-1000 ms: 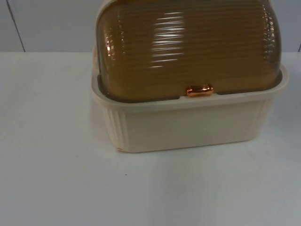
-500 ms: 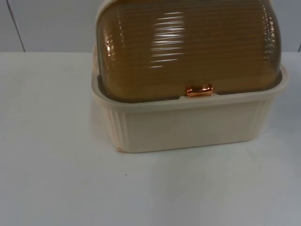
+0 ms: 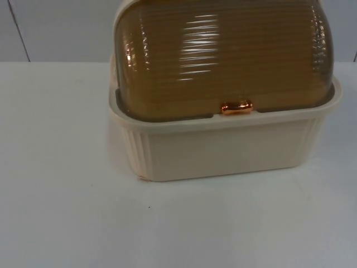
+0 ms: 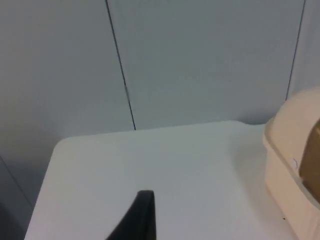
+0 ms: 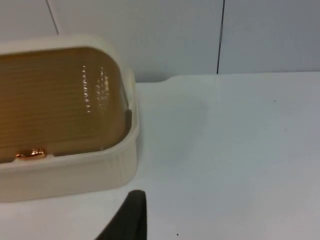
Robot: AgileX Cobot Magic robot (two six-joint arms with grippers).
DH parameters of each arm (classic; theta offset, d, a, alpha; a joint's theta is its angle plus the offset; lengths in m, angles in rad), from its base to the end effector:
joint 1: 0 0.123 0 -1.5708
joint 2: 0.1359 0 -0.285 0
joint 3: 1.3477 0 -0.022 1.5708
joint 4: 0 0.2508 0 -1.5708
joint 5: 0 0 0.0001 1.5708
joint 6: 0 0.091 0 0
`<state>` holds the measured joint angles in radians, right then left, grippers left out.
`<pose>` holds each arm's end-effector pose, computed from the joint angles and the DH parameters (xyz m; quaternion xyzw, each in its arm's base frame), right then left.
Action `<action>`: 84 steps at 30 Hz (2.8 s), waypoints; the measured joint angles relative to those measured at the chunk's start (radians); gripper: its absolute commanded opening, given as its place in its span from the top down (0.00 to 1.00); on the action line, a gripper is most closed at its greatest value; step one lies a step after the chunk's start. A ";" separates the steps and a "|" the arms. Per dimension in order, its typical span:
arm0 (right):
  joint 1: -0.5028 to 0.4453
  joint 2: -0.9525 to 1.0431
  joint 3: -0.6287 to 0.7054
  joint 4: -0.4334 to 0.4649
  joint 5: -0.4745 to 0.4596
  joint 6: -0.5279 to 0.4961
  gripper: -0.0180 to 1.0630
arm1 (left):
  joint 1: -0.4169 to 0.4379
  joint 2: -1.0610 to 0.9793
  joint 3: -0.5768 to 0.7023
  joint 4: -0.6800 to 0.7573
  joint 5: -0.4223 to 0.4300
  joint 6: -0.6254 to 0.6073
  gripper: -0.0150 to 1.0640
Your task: Open the box lid with the left hand, place the block into the box with the right hand, then close the box lid with the left hand.
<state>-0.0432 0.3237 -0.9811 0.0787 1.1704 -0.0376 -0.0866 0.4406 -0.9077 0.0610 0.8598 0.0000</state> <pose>-0.0030 0.0067 0.3981 -0.0044 0.8399 0.0169 0.5424 0.0496 -0.0001 0.4017 0.0373 0.8052 0.0048 0.5918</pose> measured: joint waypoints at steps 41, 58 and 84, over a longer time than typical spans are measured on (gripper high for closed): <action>0.000 -0.306 0.464 -0.072 -0.078 0.019 0.04 | 0.000 -0.225 0.315 0.077 0.182 0.000 0.01; 0.000 -0.306 0.464 -0.072 -0.080 0.019 0.04 | 0.000 -0.225 0.411 0.012 0.216 0.000 0.01; 0.000 -0.320 0.464 -0.068 -0.080 0.023 0.04 | -0.013 -0.436 0.411 -0.013 0.216 0.000 0.01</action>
<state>-0.0432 0.0037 -0.5176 0.0110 1.0903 -0.0142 -0.0994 0.0047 -0.4963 0.0478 1.0763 0.0000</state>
